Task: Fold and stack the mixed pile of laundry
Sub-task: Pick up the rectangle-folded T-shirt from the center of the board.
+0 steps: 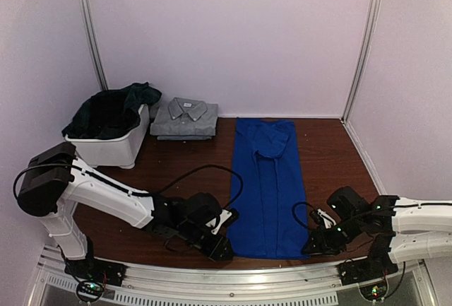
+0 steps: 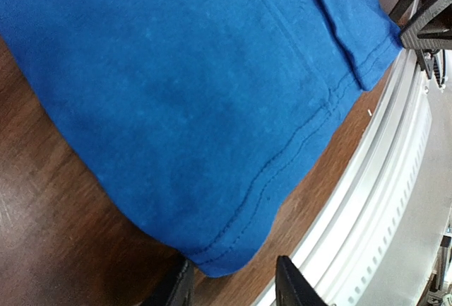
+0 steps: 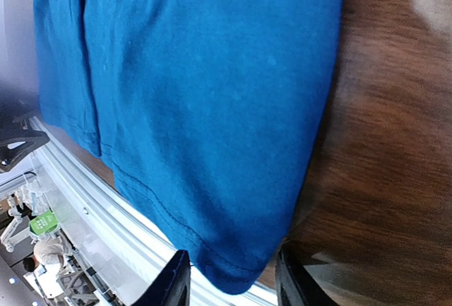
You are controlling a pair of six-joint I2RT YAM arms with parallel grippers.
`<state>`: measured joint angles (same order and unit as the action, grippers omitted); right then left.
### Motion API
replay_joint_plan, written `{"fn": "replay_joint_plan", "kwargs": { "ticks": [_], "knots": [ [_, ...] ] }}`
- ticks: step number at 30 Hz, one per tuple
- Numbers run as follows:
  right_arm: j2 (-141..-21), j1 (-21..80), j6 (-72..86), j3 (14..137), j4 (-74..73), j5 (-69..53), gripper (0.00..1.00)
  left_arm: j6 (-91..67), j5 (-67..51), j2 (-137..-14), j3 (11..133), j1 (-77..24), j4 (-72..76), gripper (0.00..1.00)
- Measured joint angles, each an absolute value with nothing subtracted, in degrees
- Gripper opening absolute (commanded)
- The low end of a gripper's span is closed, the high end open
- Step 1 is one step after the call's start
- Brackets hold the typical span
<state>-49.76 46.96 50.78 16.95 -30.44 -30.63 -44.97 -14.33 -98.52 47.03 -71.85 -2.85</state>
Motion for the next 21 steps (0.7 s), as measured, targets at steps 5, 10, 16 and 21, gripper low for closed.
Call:
{"fn": "replay_joint_plan", "kwargs": {
  "ticks": [5, 10, 16, 21],
  "knots": [
    [-51.62, 47.88, 51.64, 16.53, -26.98, -30.74, 0.29, -45.01, -14.31, -98.91, 47.40, -71.85, -2.96, 0.27],
    [-52.29, 48.75, 52.75, 16.49, -25.82, -30.15, 0.10, -44.53, -14.37, -98.96, 47.40, -71.85, -3.07, 0.09],
    [-49.63, 49.17, 53.04, 16.73, -26.00, -29.32, 0.00, -44.23, -14.39, -98.96, 47.40, -71.85, -3.07, 0.03],
    [-48.82, 49.17, 53.04, 17.56, -26.26, -28.67, 0.00, -43.70, -13.91, -98.80, 47.42, -72.03, -3.88, 0.30]
  ]
}}
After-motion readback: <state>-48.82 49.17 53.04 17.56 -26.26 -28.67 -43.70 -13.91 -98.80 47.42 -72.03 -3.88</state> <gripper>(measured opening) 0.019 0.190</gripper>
